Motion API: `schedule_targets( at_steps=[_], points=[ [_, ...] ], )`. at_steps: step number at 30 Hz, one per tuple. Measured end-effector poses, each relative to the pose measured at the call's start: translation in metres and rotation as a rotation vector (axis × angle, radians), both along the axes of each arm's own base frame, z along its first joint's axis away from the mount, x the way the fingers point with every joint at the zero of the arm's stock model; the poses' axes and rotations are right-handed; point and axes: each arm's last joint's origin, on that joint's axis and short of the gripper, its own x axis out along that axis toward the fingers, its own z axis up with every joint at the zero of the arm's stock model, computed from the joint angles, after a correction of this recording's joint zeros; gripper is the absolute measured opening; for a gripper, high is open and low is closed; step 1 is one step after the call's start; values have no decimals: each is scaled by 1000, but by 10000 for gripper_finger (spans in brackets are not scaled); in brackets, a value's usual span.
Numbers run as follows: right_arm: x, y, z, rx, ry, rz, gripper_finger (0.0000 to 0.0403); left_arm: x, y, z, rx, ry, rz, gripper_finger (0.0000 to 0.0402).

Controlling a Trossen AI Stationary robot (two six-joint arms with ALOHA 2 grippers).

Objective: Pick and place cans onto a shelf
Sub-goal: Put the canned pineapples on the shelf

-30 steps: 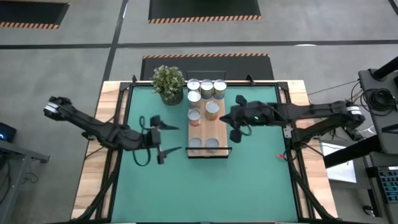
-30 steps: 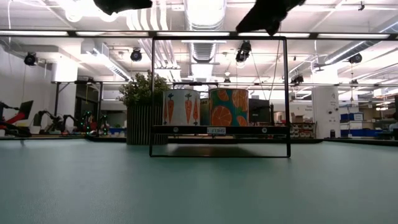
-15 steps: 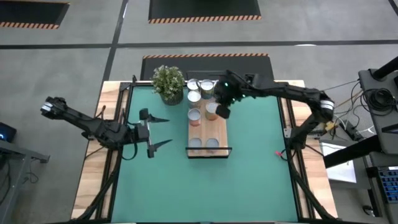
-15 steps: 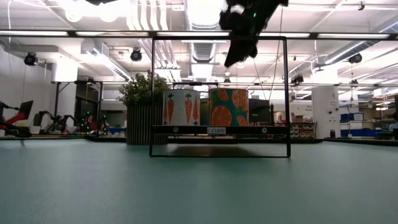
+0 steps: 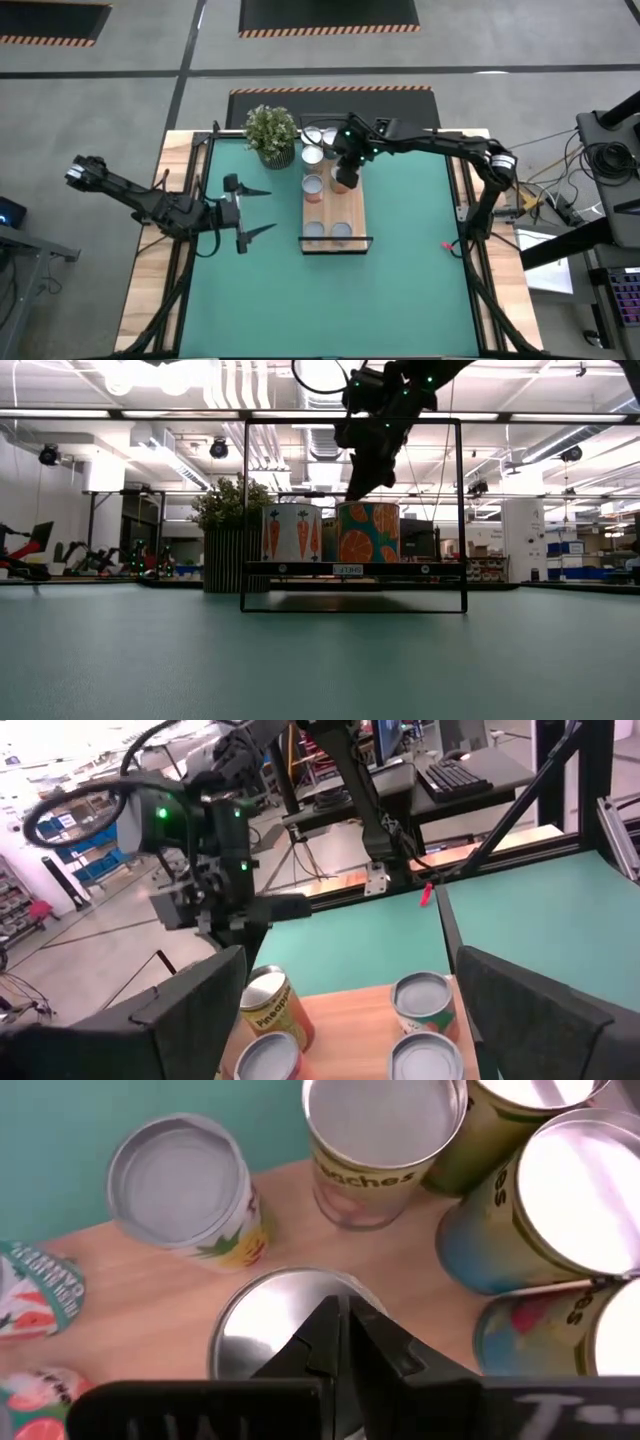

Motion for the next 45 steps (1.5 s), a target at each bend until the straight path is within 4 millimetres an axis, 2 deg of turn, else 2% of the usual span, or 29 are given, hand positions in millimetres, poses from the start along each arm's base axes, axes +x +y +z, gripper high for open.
schedule_targets(
  at_steps=[17,21,25,29,36,41,45],
  points=[
    [9,-4,-12,-3,1,-3,12,0,0,3,-17,-10,4,341],
    [9,-5,-11,6,-12,-38,12,0,0,3,-18,-10,4,341],
    [9,-7,-11,-18,1,-154,12,0,0,3,-19,-10,4,341],
    [9,-2,-6,1,-16,-188,12,0,0,3,-23,-10,5,341],
    [6,13,10,-42,-56,-107,12,0,0,3,-22,-10,5,341],
    [10,19,5,-43,-40,-78,12,0,0,3,-22,-10,5,341],
    [13,18,-8,-37,4,-82,12,0,0,2,-26,-9,5,341]
  ],
)
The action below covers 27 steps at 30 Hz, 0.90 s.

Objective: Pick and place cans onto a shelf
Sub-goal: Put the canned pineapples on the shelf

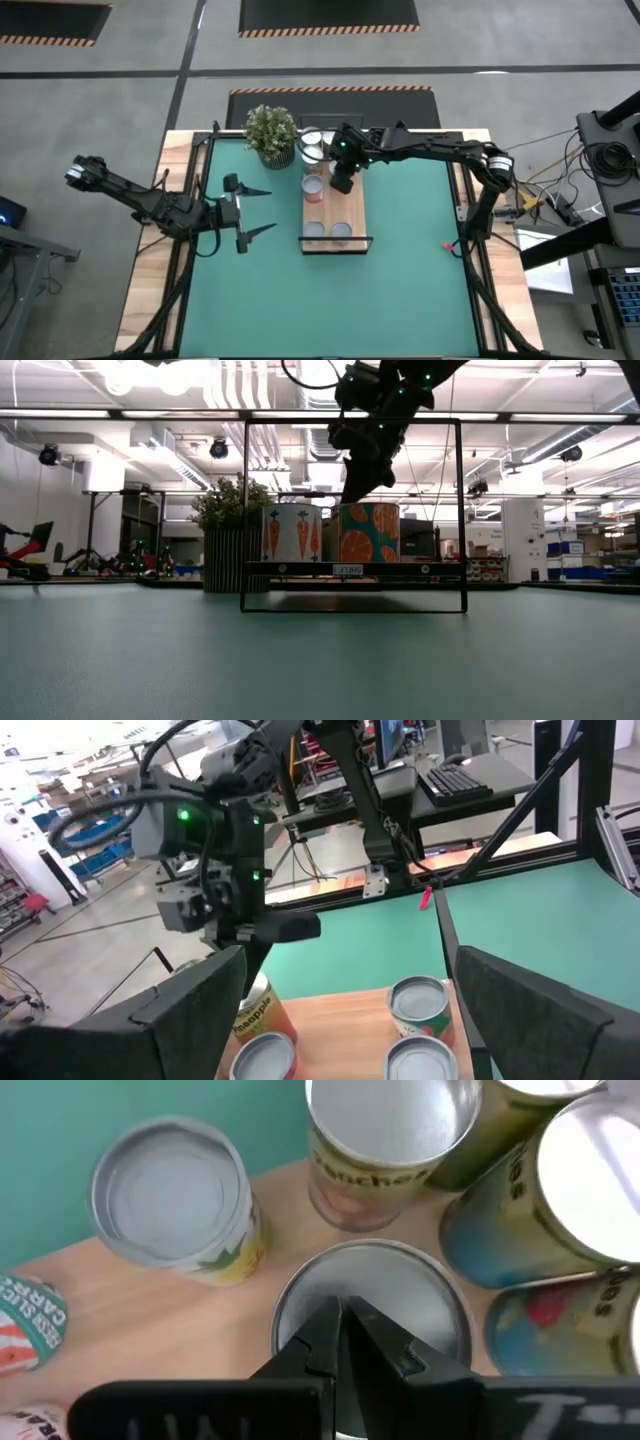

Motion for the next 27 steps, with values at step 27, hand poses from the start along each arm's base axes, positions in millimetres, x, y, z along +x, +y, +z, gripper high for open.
schedule_targets(
  at_steps=[27],
  points=[
    [10,-15,-14,-76,-15,-25,12,0,0,0,-1,2,1,341]
  ],
)
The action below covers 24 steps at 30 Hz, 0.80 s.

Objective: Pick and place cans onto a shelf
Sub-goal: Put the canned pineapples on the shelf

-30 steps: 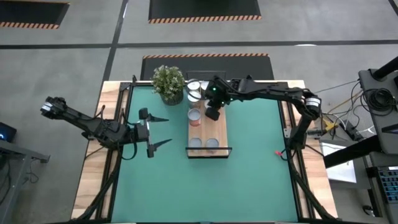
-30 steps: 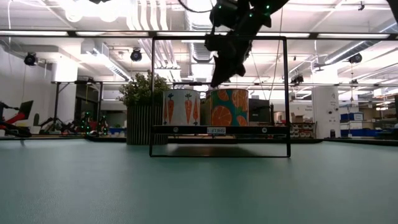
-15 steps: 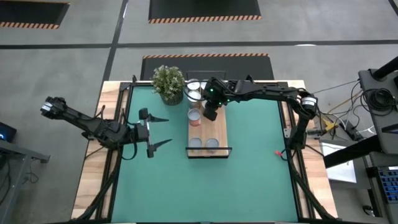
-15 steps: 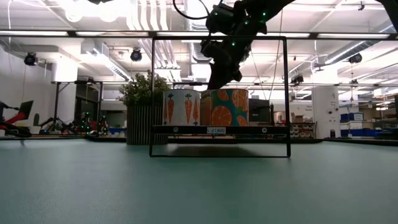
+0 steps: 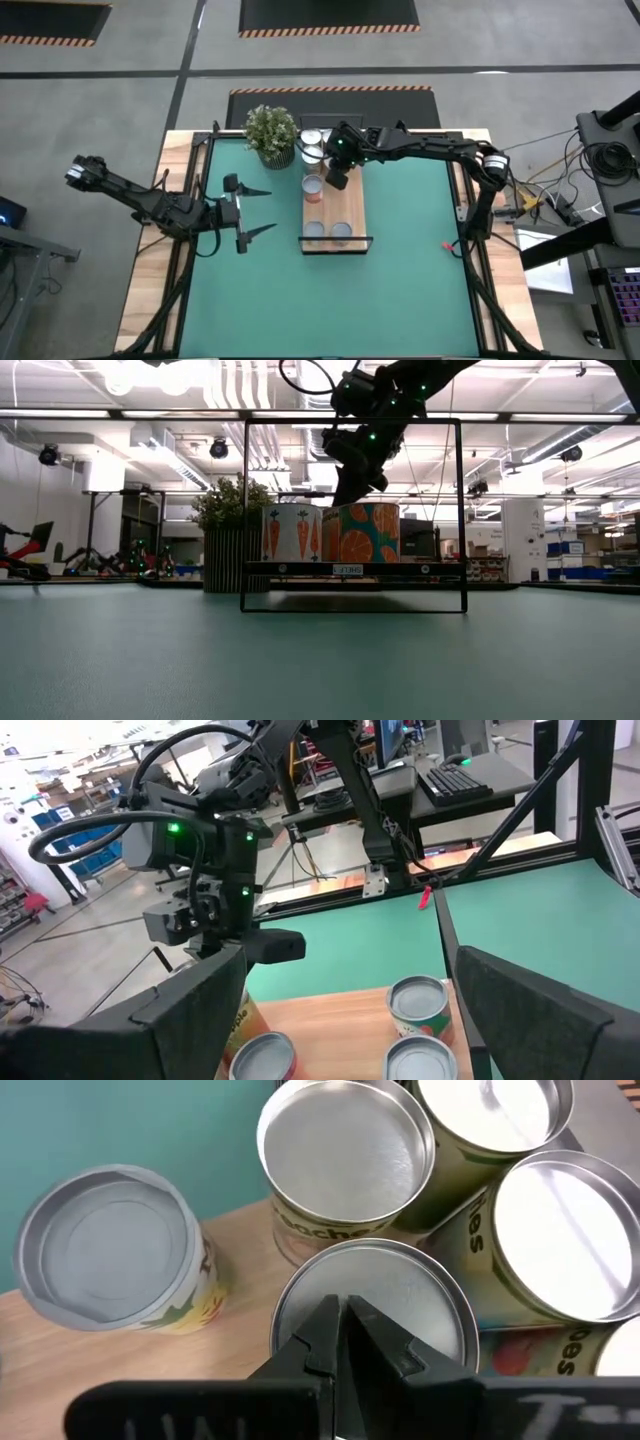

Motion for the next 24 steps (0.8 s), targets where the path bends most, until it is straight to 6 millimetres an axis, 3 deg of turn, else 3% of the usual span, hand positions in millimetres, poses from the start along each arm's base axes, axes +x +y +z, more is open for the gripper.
schedule_targets(
  at_steps=[24],
  points=[
    [1,-7,1,-29,-31,4,12,0,0,0,0,-1,0,341]
  ],
)
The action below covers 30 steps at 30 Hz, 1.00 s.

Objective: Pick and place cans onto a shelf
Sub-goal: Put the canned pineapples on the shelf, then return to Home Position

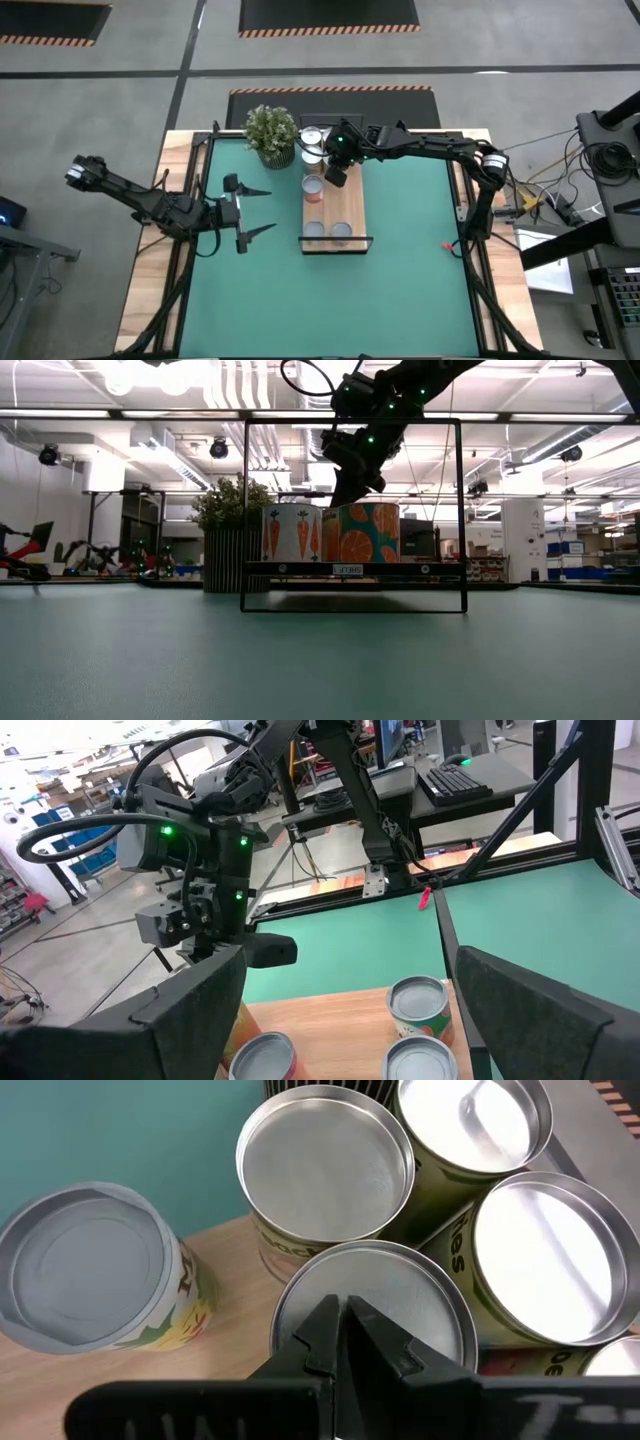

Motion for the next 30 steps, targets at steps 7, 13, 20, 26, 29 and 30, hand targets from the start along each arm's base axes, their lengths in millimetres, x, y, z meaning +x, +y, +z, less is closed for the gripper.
schedule_targets(
  at_steps=[7,13,20,26,29,30],
  points=[
    [0,0,0,-1,1,1,12,0,0,0,0,0,0,341],
    [0,0,0,-29,15,2,12,0,0,0,0,0,0,341],
    [0,-1,2,-34,11,6,12,0,0,0,0,0,0,341],
    [2,-1,10,-45,-14,6,12,0,0,0,0,0,0,341],
    [3,-1,15,-52,-25,9,12,0,0,0,0,0,0,341],
    [4,-1,18,-54,-32,10,12,0,0,0,0,0,0,341]
  ],
)
